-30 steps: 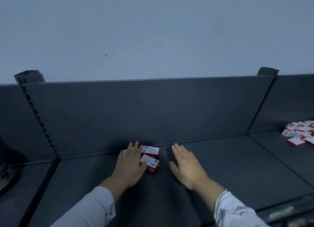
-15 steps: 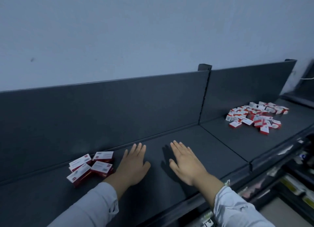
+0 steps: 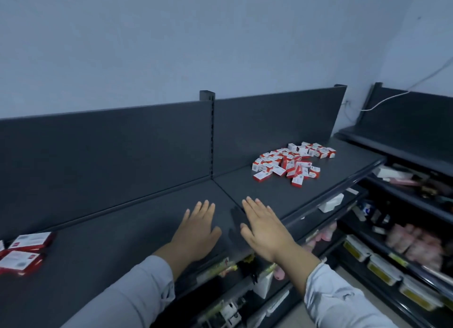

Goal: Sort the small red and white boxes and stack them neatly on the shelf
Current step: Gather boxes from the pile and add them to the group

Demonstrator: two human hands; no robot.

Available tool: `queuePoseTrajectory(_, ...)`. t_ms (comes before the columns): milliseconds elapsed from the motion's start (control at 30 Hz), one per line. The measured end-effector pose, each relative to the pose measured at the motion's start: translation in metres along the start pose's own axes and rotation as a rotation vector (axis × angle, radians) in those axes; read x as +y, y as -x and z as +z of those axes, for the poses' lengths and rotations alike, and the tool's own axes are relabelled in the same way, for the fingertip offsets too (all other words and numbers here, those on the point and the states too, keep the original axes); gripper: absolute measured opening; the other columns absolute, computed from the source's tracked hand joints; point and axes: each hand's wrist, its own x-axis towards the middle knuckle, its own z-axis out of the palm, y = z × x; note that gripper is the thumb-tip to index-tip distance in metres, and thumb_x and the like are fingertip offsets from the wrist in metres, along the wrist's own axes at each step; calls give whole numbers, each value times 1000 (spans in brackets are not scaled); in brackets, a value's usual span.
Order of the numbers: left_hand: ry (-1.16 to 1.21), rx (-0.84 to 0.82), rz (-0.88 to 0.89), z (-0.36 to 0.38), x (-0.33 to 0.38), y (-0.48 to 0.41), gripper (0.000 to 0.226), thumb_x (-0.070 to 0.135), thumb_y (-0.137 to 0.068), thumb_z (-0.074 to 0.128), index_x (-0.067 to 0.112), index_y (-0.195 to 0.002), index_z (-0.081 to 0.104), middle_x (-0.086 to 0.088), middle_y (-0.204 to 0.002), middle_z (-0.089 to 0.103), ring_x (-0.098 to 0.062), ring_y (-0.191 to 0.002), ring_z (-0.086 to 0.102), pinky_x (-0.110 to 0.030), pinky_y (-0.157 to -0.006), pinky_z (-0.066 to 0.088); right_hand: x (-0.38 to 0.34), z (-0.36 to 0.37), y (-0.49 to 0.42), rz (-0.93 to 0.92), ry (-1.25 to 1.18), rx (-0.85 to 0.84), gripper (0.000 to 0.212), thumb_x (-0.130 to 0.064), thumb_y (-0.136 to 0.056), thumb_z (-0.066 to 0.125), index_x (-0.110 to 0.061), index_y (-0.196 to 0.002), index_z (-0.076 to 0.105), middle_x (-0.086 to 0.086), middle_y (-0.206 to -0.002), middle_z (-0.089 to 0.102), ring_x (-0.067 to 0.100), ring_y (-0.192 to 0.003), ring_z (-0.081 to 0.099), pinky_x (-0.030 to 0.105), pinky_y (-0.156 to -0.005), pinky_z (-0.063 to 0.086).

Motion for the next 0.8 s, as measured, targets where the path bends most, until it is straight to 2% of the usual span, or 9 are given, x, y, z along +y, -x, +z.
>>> queuePoseTrajectory(267, 18, -32, 18, 18, 90, -30, 63, 36, -102, 27, 16, -156, -1, 0, -164, -8, -16, -150, -10, -38, -122, -4, 91, -25, 26, 30, 13, -7, 64, -39, -103, 29, -17, -157, 2, -1, -165, -3, 15, -151, -5, 33, -123, -3)
queuePoseTrajectory(800, -11, -72, 110, 38, 153, -122, 64, 34, -101, 28, 15, -156, 2, -2, -164, -4, -18, -150, -7, -40, -122, -3, 176, -42, 8, 130, -22, 18, 65, -39, -103, 30, -17, -157, 3, 0, -165, -2, 15, -151, -4, 35, -123, -1)
